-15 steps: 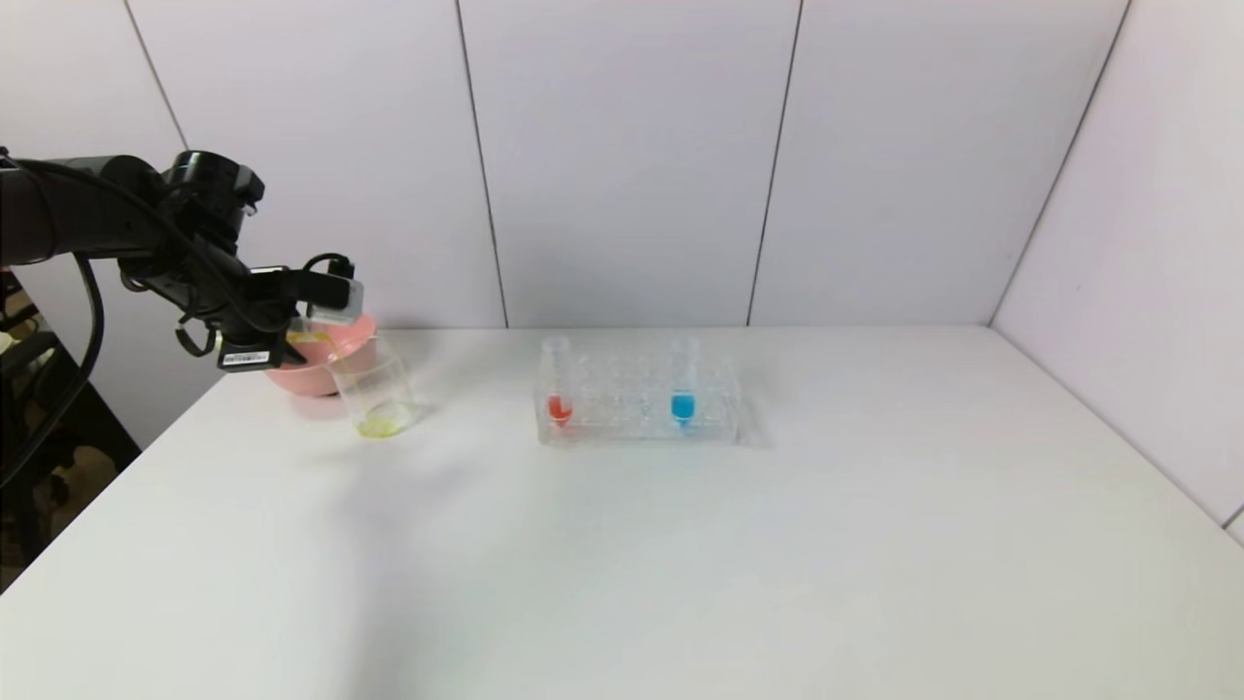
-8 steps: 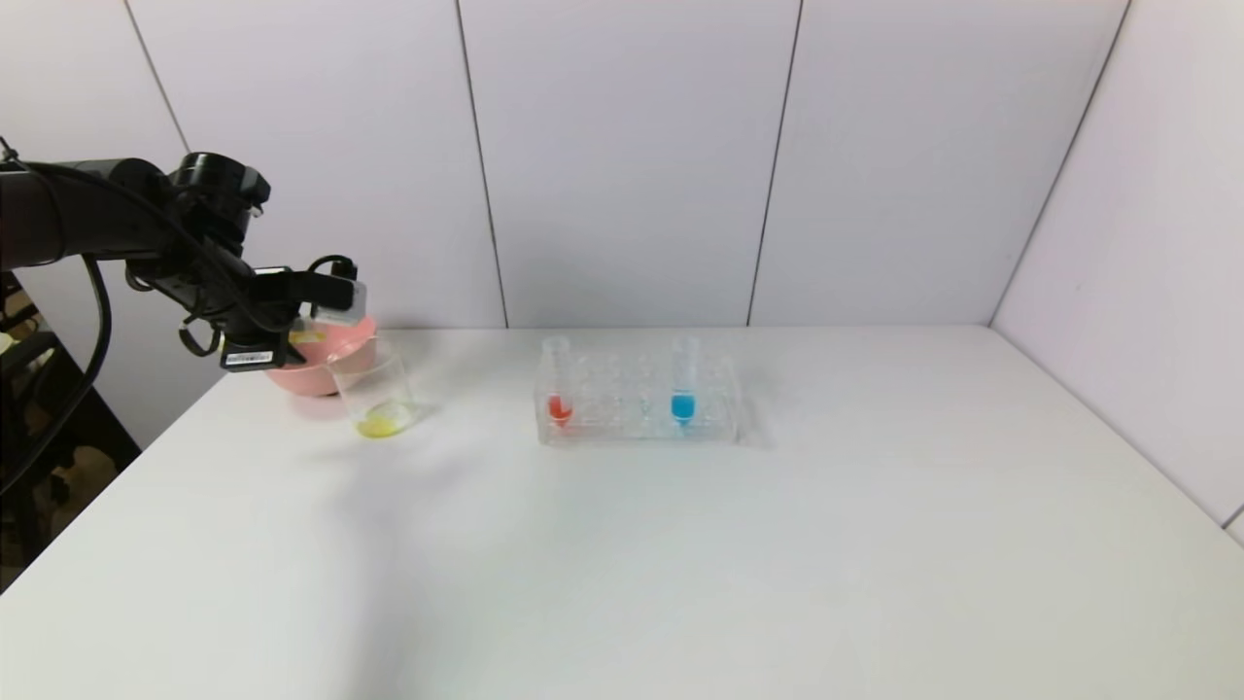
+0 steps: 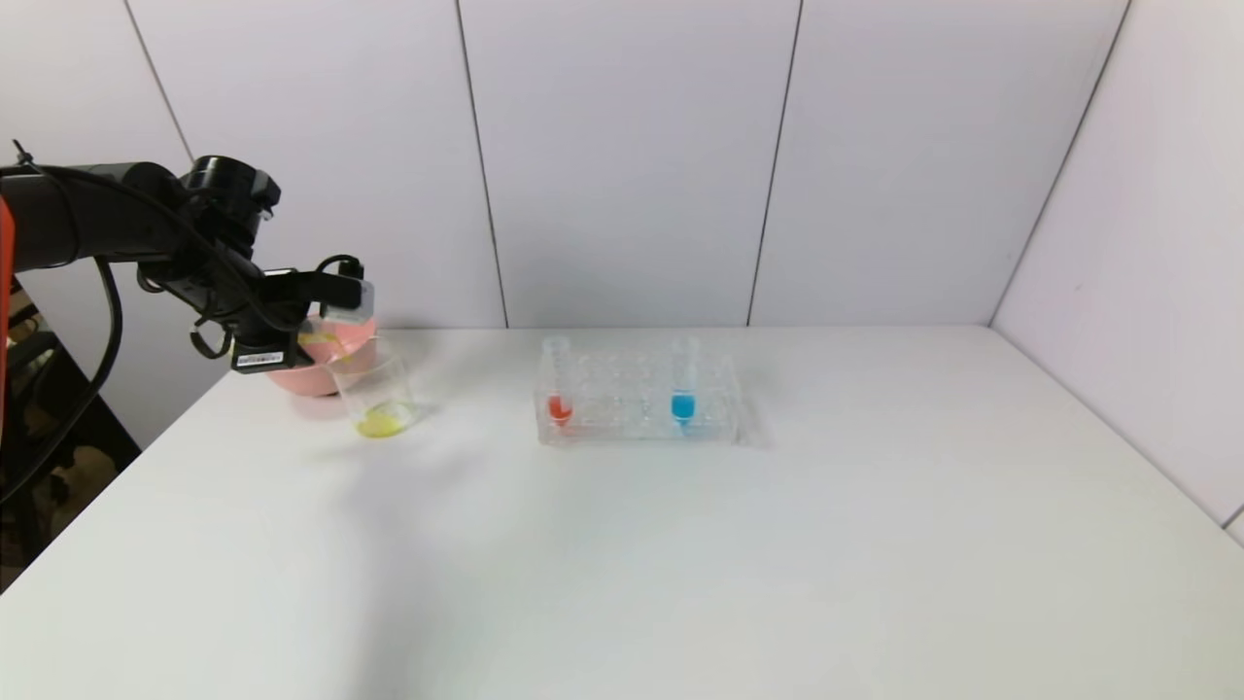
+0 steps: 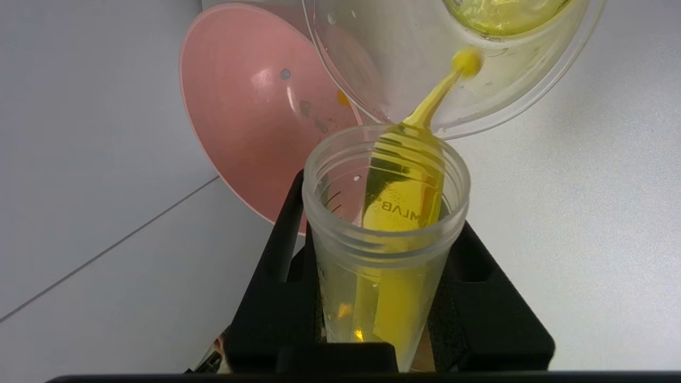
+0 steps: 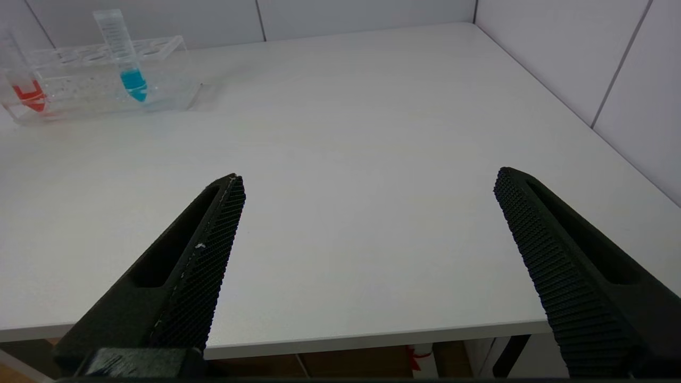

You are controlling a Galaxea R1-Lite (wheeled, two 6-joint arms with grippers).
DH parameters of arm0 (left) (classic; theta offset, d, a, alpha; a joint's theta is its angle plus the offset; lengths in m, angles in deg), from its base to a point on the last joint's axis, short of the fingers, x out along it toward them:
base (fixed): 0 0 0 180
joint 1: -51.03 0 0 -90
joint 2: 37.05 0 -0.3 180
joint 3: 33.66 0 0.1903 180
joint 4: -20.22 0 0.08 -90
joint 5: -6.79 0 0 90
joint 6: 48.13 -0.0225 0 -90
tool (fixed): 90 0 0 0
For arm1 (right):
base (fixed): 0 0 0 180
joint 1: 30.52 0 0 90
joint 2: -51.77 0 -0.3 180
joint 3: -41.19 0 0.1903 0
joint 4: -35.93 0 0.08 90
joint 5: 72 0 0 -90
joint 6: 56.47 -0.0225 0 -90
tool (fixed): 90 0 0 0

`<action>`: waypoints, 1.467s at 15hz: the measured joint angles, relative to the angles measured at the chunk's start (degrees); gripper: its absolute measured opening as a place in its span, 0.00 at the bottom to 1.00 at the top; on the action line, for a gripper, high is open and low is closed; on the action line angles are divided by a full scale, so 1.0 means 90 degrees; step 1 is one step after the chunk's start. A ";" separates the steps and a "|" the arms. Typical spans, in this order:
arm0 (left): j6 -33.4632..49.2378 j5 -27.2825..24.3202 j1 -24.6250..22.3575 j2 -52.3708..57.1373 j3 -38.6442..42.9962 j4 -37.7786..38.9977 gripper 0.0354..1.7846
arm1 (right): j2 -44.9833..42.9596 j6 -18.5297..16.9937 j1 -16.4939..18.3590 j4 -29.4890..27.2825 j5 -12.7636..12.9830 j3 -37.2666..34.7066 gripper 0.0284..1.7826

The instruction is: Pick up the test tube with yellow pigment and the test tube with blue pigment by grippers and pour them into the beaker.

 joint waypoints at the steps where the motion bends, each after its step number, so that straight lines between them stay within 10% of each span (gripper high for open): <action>1: 0.0024 0.0005 0.0015 -0.0011 -0.0012 0.0000 0.29 | 0.0000 0.0000 0.0000 0.0000 0.0000 0.0000 0.96; 22: 0.0041 0.1001 0.0324 -0.0049 -0.0050 0.0049 0.29 | 0.0000 -0.0001 0.0000 0.0000 0.0000 0.0000 0.96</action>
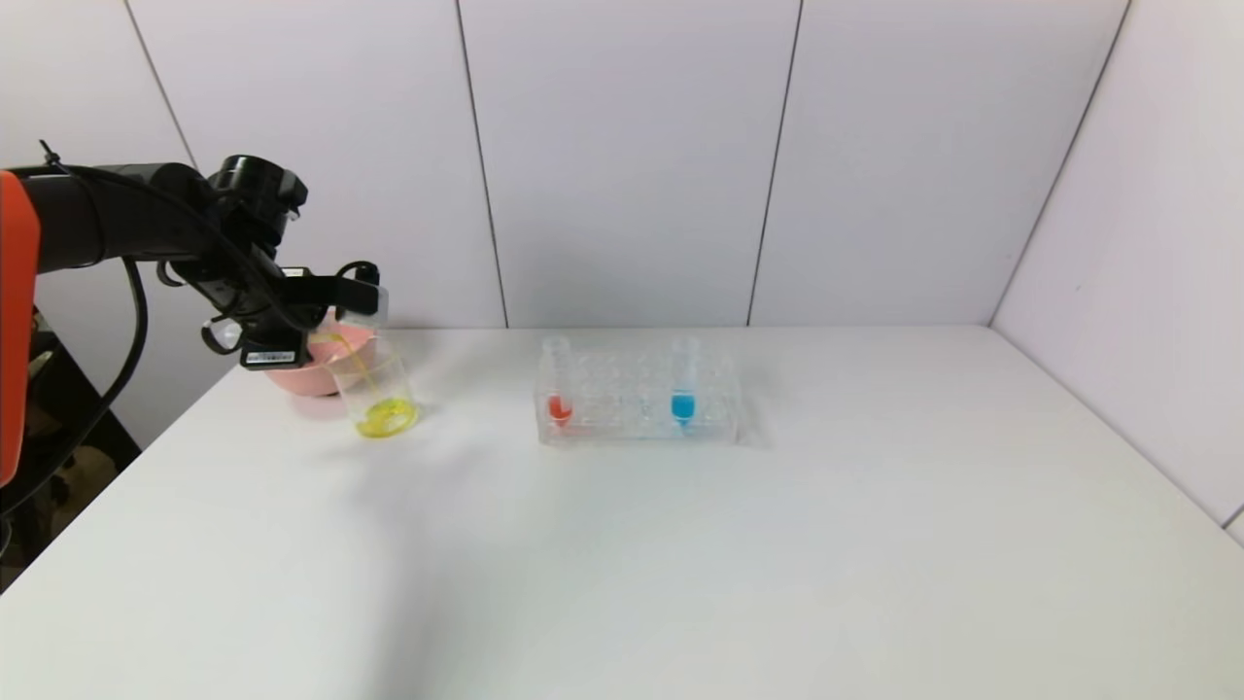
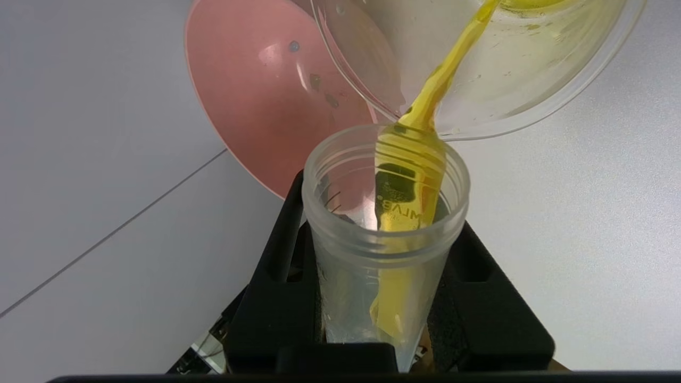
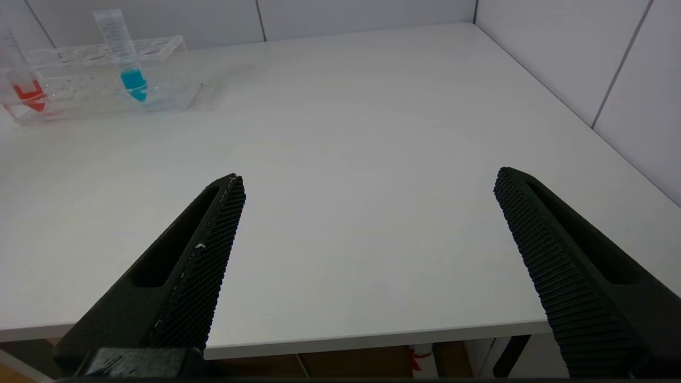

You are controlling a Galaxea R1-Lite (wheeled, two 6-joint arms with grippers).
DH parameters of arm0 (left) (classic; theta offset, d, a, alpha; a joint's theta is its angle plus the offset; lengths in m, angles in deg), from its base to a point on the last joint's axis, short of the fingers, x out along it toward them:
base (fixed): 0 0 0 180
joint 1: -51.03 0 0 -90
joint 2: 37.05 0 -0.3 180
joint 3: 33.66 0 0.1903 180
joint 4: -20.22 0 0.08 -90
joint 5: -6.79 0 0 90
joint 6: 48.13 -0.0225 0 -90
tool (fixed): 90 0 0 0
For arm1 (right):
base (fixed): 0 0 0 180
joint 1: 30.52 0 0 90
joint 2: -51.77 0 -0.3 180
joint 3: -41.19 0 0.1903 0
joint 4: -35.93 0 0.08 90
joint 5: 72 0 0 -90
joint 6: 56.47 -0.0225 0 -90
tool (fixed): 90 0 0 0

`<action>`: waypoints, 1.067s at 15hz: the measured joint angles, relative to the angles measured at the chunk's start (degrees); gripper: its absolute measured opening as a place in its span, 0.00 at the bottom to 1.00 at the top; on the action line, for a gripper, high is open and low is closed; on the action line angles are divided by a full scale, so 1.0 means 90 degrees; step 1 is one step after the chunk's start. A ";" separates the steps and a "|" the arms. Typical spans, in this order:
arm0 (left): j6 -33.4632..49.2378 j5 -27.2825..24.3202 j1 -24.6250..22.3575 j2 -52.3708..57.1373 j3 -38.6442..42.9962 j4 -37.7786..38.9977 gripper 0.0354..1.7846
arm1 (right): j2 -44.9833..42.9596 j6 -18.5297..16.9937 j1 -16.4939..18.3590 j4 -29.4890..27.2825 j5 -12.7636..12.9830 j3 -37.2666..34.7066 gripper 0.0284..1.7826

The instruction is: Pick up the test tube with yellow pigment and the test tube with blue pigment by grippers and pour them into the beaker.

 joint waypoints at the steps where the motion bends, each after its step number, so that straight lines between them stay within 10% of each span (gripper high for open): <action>1: 0.0000 0.0031 0.0012 0.0000 0.0000 0.0000 0.29 | 0.0000 0.0001 0.0000 0.0000 0.0000 0.0000 0.96; 16: -0.0037 0.0410 0.0129 0.0038 0.0000 -0.0019 0.29 | 0.0000 0.0007 0.0000 0.0000 0.0000 0.0000 0.96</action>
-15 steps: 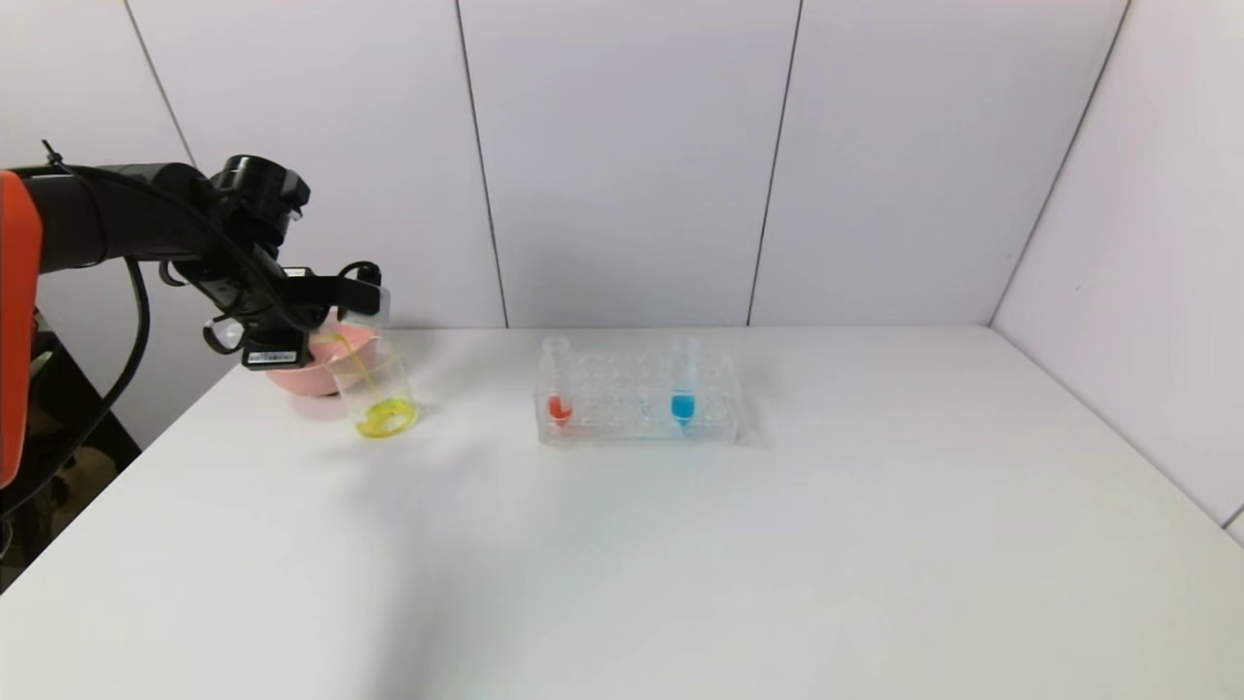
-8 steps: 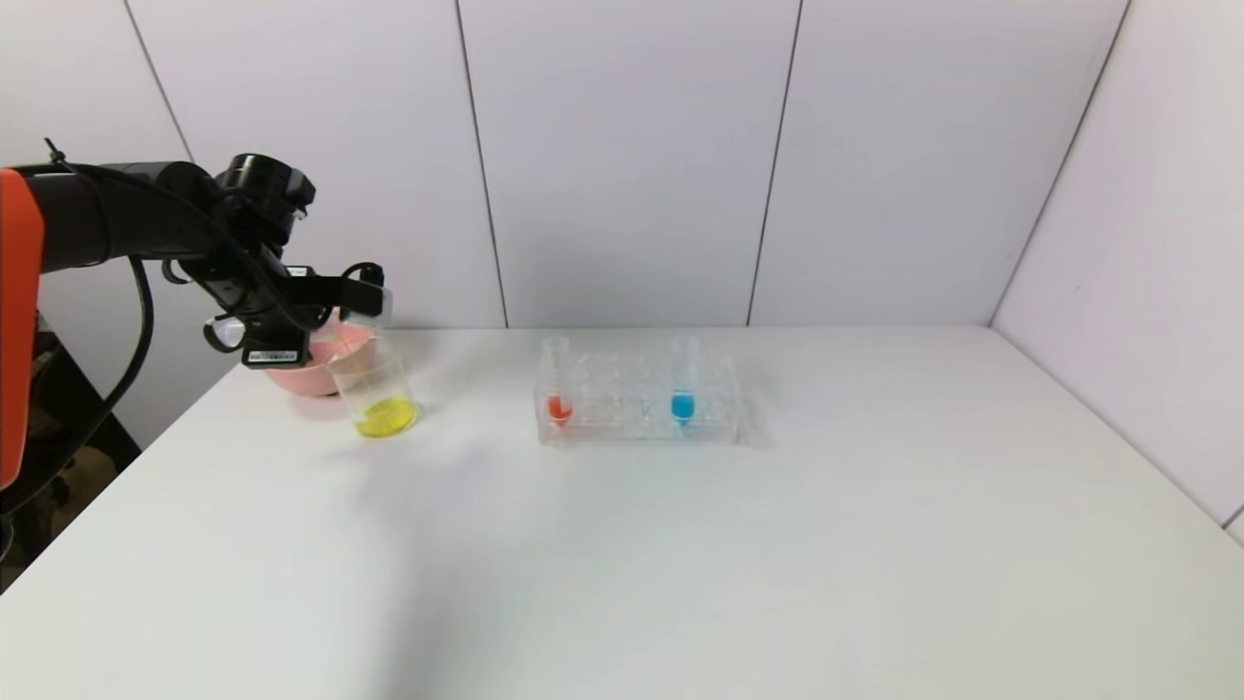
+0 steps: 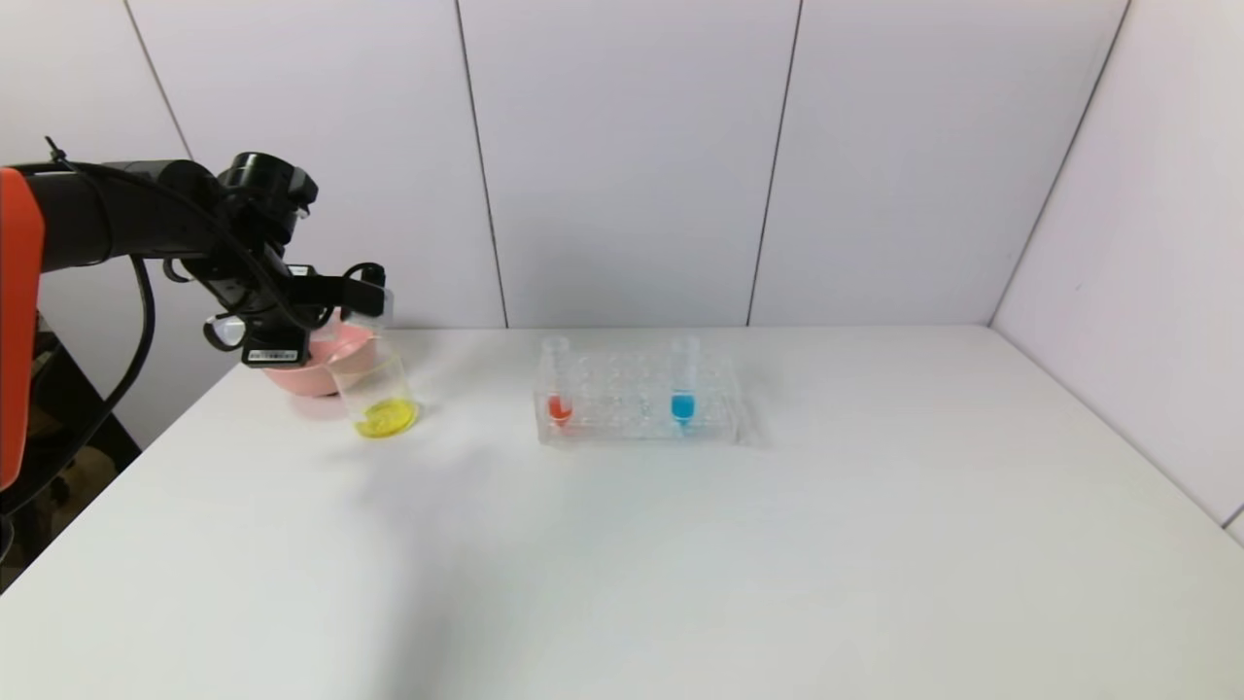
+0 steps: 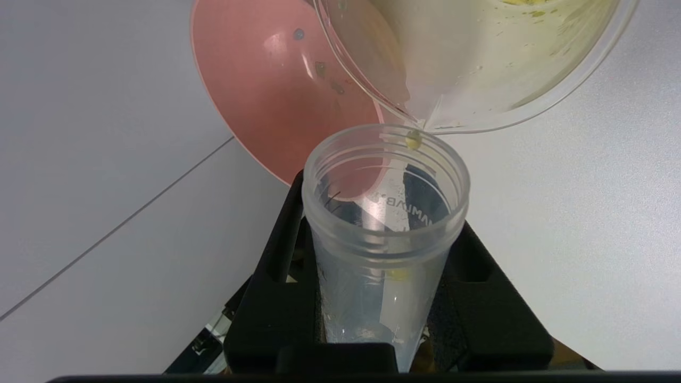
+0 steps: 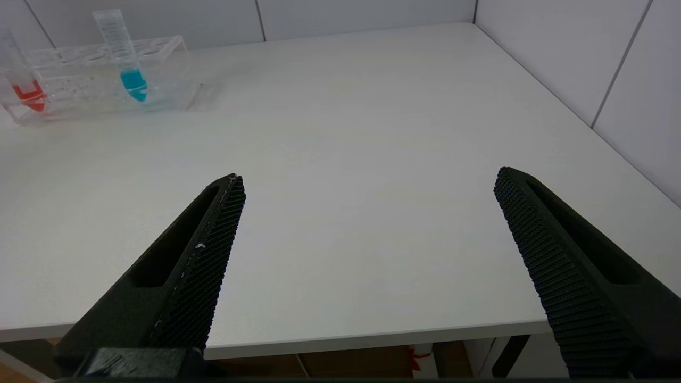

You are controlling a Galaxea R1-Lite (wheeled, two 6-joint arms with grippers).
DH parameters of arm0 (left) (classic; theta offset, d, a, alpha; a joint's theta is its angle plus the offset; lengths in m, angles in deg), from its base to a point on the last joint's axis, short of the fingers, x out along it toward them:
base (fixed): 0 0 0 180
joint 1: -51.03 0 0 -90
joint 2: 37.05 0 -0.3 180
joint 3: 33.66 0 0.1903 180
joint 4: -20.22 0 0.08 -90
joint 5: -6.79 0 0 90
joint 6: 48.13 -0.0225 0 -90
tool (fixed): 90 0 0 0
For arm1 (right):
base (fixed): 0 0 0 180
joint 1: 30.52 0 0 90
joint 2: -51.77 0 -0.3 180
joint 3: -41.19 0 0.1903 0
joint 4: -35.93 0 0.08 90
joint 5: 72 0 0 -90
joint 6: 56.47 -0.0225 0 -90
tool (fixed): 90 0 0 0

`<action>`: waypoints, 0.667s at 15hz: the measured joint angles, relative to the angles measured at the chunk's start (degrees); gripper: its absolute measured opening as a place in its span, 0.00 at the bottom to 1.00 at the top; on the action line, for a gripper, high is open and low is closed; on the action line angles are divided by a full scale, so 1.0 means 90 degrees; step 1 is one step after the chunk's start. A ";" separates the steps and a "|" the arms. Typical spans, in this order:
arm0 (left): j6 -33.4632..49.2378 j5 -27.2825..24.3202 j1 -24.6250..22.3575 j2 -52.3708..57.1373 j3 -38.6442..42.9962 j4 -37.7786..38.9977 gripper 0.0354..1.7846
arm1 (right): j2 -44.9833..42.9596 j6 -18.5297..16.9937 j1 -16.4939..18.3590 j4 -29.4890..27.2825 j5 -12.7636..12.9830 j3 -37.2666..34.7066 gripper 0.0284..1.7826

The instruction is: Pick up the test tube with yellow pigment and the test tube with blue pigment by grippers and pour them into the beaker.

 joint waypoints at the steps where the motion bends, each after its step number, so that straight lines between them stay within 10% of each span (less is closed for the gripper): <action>1: -0.0007 0.0018 0.0009 0.0000 0.0001 0.0003 0.29 | 0.0000 -0.0003 0.0000 0.0000 0.0000 0.0000 0.96; 10: 0.0409 0.0034 0.0026 0.0107 0.0007 0.0095 0.29 | 0.0000 -0.0005 0.0000 0.0000 0.0000 0.0000 0.96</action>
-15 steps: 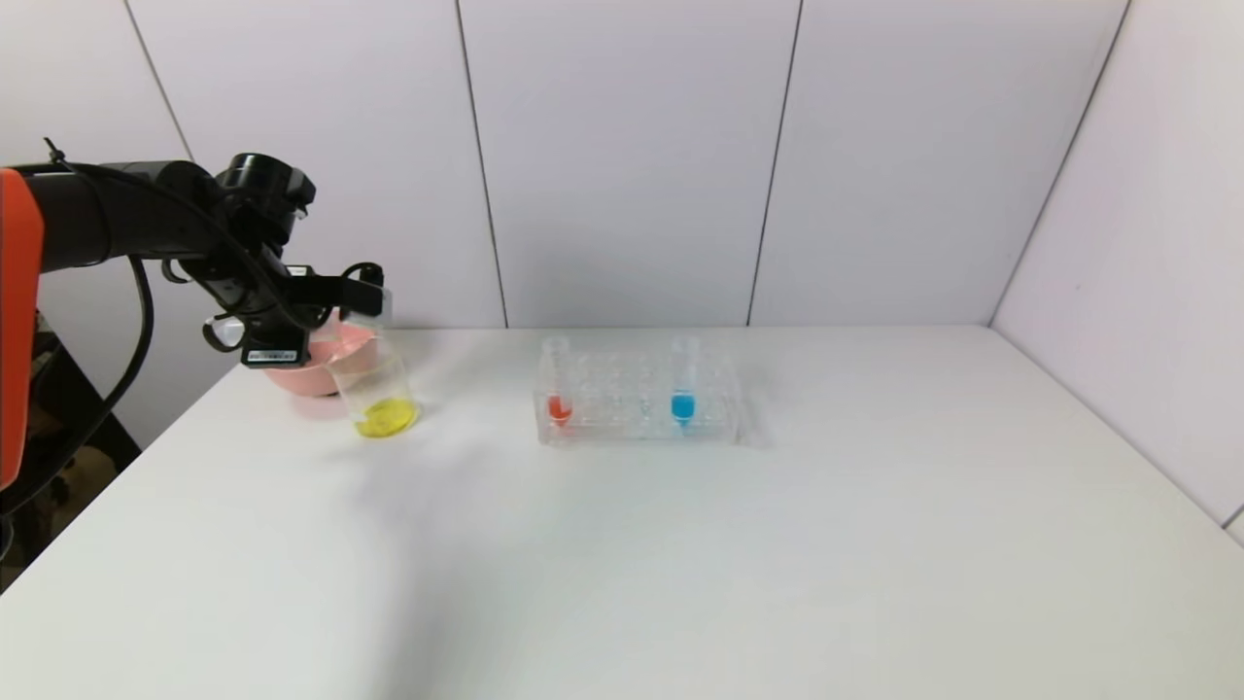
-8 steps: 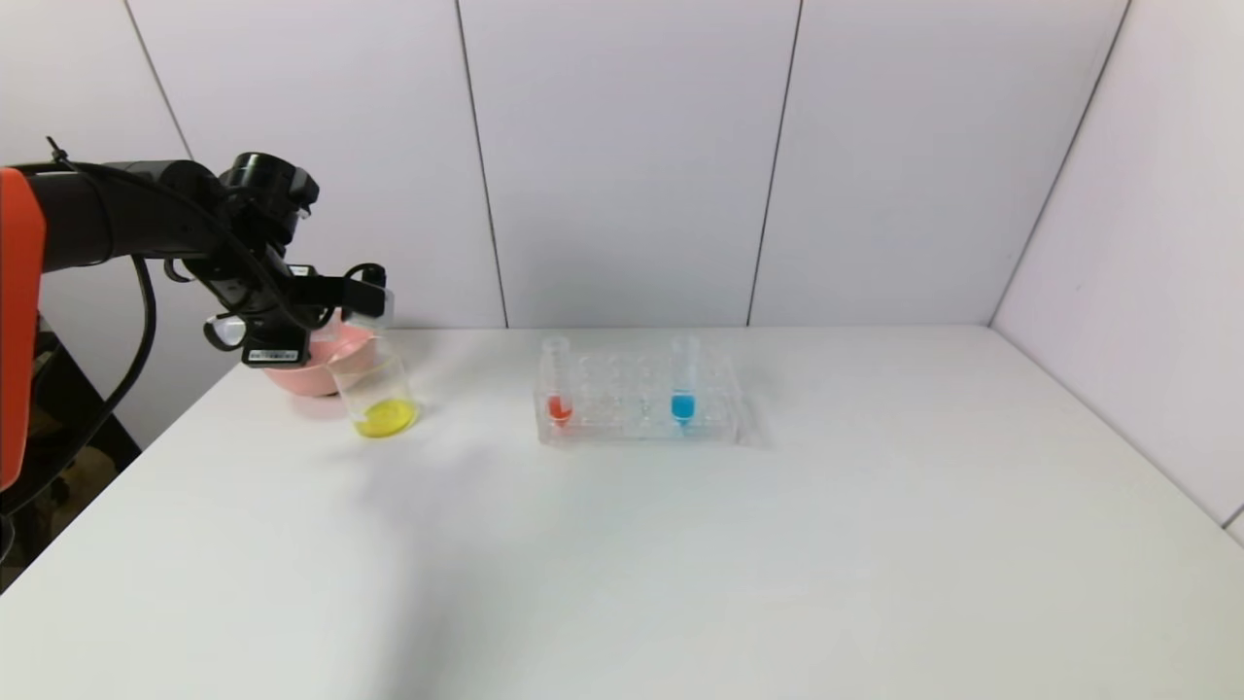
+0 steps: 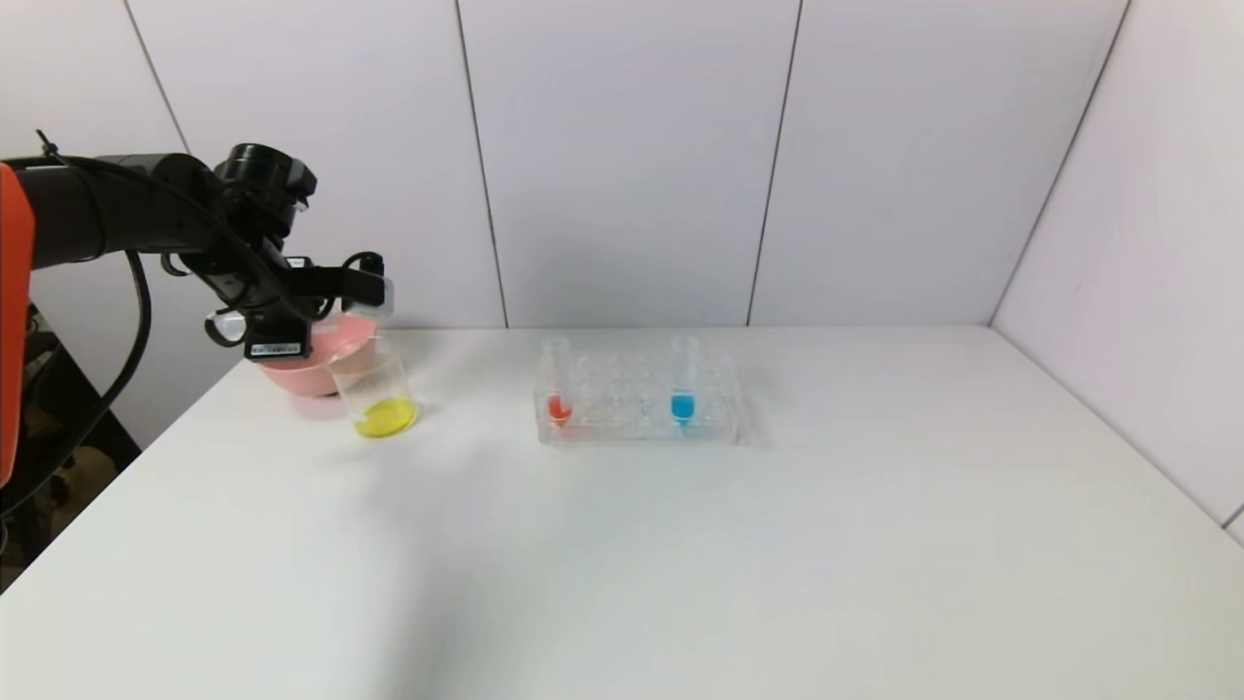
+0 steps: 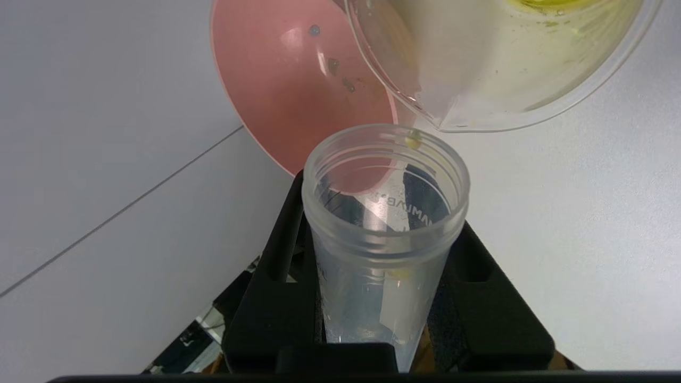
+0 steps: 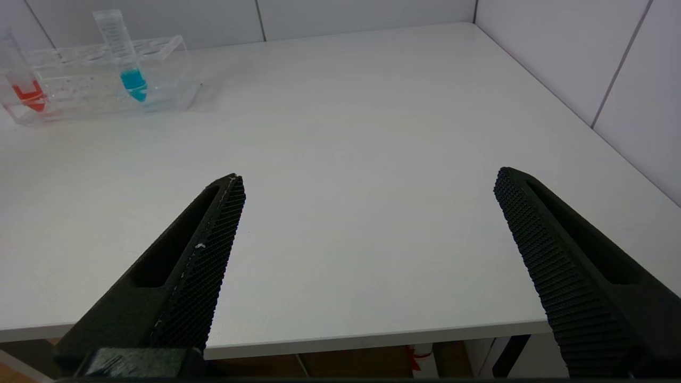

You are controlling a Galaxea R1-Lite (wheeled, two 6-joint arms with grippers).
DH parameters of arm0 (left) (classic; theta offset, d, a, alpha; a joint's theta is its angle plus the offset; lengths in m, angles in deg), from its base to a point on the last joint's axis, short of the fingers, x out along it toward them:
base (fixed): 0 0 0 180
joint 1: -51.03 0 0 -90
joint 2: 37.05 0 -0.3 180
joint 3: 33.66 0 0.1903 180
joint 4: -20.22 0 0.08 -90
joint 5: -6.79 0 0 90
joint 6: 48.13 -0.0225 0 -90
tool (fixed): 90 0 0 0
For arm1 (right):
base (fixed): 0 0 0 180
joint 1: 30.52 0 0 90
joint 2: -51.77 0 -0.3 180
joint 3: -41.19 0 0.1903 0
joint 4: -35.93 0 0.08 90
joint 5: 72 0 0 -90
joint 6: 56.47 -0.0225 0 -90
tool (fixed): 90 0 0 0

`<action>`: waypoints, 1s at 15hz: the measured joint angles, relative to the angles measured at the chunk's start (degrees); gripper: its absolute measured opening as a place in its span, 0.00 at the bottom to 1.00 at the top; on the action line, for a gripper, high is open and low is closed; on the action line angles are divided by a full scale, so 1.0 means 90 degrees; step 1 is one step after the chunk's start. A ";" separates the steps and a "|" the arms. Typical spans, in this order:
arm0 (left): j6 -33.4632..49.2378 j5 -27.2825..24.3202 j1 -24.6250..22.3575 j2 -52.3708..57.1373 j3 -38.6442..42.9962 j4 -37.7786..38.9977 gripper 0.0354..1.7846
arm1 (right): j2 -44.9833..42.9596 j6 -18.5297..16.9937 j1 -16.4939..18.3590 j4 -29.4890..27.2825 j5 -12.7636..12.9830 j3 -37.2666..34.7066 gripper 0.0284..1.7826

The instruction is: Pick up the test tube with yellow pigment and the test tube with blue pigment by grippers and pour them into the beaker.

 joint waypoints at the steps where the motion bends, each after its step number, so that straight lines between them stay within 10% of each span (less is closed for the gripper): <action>1: 0.0328 -0.0108 -0.0031 0.0057 0.0000 0.0022 0.29 | 0.0000 0.0000 0.0000 0.0000 0.0000 0.0000 0.96; 8: 0.4387 -0.1983 -0.0307 0.0508 0.0073 0.0714 0.29 | 0.0000 0.0000 0.0000 0.0000 0.0000 0.0000 0.96; 15: 0.8303 -0.2079 -0.0444 0.0790 0.0340 0.2154 0.29 | 0.0000 -0.0001 0.0000 0.0000 0.0000 0.0000 0.96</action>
